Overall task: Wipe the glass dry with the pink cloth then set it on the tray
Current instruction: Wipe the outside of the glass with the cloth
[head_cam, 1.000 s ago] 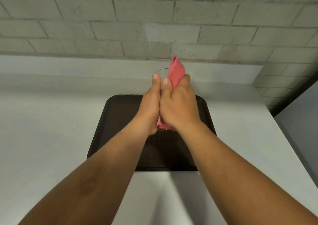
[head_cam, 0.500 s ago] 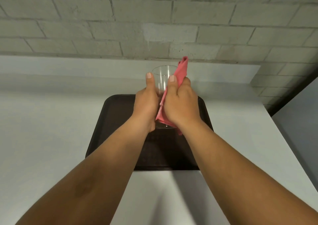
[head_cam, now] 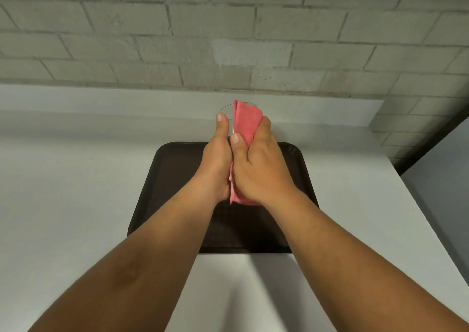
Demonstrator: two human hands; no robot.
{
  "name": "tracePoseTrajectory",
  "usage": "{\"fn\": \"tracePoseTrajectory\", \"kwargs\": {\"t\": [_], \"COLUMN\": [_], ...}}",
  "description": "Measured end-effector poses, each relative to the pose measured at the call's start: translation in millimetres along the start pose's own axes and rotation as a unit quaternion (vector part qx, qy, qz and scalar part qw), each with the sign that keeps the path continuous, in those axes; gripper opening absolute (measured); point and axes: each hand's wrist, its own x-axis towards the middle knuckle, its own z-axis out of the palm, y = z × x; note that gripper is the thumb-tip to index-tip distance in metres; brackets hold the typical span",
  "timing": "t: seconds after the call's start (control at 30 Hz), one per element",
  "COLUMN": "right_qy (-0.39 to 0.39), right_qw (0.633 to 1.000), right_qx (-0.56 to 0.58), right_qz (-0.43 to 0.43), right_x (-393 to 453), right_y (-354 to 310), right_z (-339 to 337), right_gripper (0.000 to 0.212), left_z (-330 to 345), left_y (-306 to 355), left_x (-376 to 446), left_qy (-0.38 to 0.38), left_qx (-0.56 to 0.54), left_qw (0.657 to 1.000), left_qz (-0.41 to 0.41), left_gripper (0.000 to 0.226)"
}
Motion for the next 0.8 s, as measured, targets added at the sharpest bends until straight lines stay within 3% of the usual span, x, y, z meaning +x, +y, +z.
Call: {"fn": "tracePoseTrajectory", "kwargs": {"t": [0.1,0.3,0.37,0.5,0.63,0.7,0.8], "right_qy": [0.058,0.008,0.003,0.037,0.101,0.124,0.081], "right_qw": [0.996,0.958,0.969,0.995,0.994,0.991,0.973], "right_qx": [0.062,0.247,0.209,0.092,0.036,0.052,0.188], "right_qz": [0.026,0.143,0.134,0.033,-0.003,0.026,0.107], "right_x": [17.3,27.6,19.5,-1.7,9.3,23.9,38.0], "right_y": [-4.3,-0.2,2.9,0.3,-10.6,-15.5,-10.5], "right_z": [-7.5,-19.2,-14.3,3.4,1.2,-10.2,-24.9], "right_gripper": [0.051,0.072,0.072,0.050,0.056,0.058,0.065], "left_z": [1.1,1.7,2.0,4.5,1.5,2.2,3.7], "left_y": [-4.5,0.3,6.4,11.5,0.1,-6.1,-5.2], "left_x": [-8.0,-10.9,-6.3,4.2,-0.4,-4.3,-7.2], "left_qy": [-0.020,-0.008,0.007,0.055,-0.005,-0.033,-0.023], "left_qx": [0.000,0.016,0.015,0.085,0.098,0.079,0.074], "left_qw": [0.999,0.999,0.999,0.993,0.992,0.992,0.990], "left_qz": [0.030,0.042,0.029,0.062,0.081,0.088,0.113], "left_gripper": [0.076,0.086,0.087,0.080,0.076,0.071,0.081]}}
